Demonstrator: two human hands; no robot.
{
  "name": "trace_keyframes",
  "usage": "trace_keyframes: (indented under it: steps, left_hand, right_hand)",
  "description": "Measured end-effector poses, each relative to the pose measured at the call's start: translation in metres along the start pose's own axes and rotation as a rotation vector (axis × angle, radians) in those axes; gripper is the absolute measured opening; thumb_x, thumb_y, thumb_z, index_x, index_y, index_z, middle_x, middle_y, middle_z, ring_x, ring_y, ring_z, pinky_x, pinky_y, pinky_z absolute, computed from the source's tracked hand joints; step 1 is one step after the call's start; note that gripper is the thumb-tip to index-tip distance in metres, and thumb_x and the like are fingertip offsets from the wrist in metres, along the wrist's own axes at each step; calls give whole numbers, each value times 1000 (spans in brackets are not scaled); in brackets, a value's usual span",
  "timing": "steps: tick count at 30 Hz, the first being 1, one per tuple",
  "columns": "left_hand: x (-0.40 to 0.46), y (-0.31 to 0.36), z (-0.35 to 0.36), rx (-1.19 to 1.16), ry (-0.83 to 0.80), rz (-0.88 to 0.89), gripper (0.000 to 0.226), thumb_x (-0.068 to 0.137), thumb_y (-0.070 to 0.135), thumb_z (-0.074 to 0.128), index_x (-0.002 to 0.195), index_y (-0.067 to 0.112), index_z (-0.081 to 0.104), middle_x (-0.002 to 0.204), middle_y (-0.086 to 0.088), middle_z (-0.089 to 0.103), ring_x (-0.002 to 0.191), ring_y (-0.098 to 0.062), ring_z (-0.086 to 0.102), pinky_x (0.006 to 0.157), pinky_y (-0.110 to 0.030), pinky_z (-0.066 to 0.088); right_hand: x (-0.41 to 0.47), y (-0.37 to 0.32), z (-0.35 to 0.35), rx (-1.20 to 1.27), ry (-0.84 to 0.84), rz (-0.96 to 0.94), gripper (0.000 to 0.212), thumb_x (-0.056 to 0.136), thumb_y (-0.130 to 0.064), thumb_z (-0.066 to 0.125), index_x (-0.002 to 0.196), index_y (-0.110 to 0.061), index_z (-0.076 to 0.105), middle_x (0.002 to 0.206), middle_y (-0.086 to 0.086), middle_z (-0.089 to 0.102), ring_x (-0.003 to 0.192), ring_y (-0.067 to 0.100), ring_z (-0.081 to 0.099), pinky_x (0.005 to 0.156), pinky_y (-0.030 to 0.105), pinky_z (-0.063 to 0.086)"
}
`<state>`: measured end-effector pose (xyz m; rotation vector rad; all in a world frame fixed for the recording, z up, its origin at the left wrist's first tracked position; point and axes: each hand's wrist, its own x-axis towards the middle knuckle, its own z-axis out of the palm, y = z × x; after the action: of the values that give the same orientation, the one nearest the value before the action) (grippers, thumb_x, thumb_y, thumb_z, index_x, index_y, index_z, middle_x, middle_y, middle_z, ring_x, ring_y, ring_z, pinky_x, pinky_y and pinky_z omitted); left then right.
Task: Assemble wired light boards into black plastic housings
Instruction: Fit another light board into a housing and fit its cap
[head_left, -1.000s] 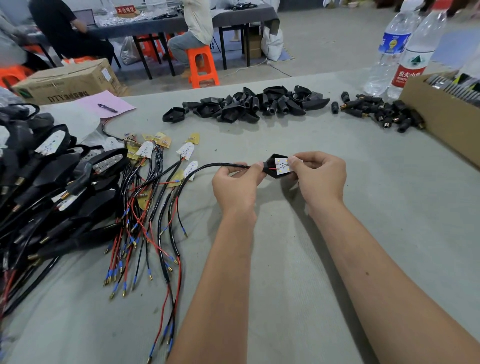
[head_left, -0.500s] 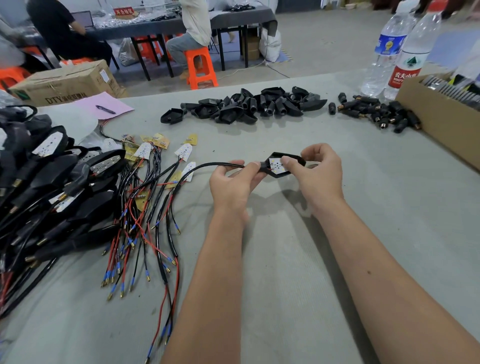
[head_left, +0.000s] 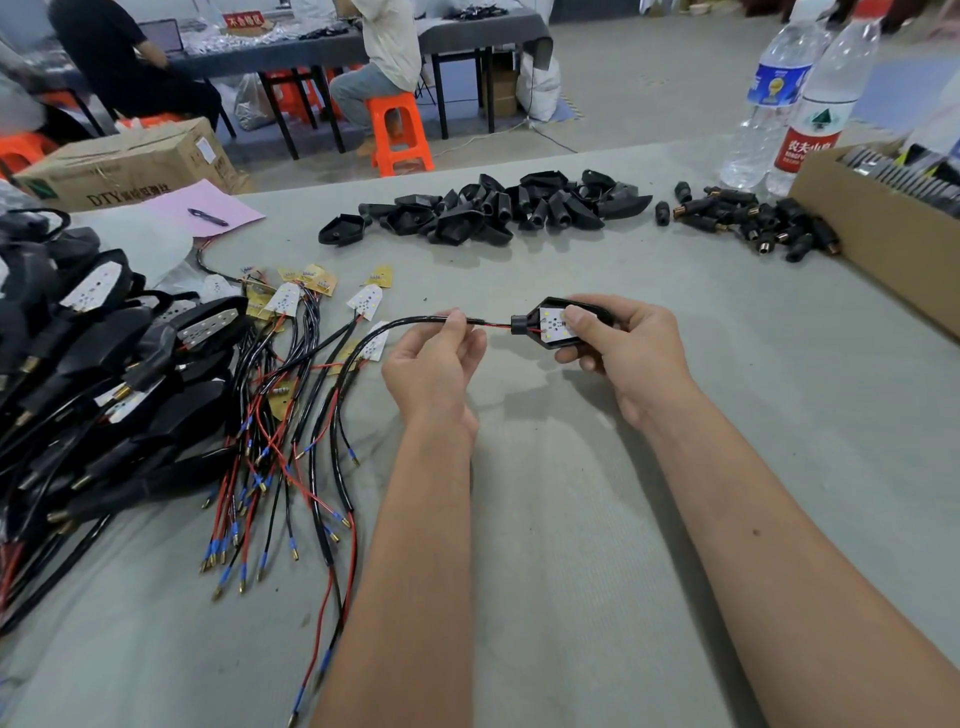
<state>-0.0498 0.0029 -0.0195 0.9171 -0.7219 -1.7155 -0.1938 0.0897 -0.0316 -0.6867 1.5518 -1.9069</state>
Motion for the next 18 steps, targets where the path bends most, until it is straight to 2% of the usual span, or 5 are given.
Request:
trace_keyframes:
  steps: [5,13,18]
  left_hand:
    - [-4,-5,5,62,-56,-2,8,93,4,72,86,5,68,74,-5,71,62,-14,67,61,-19,56]
    - [-7,-7,5,102,-115,-25,9,92,1,72,84,2,68,74,-8,71,60,-12,67,62,-18,55]
    - [-8,-6,6,39,-144,-74,8,94,2,71,85,2,69,76,-7,72,63,-12,66,61,-17,54]
  right_hand:
    - [1,2,-2,21,7,-36,12,94,-4,71,102,-9,78,86,18,78,57,22,68,47,20,43]
    - [1,1,-3,51,-21,-66,12,96,-4,68,101,-10,77,83,14,78,57,21,67,48,20,45]
    - [0,-1,-3,62,-30,-79,13,96,-3,68,102,-9,77,85,15,77,57,22,67,50,21,47]
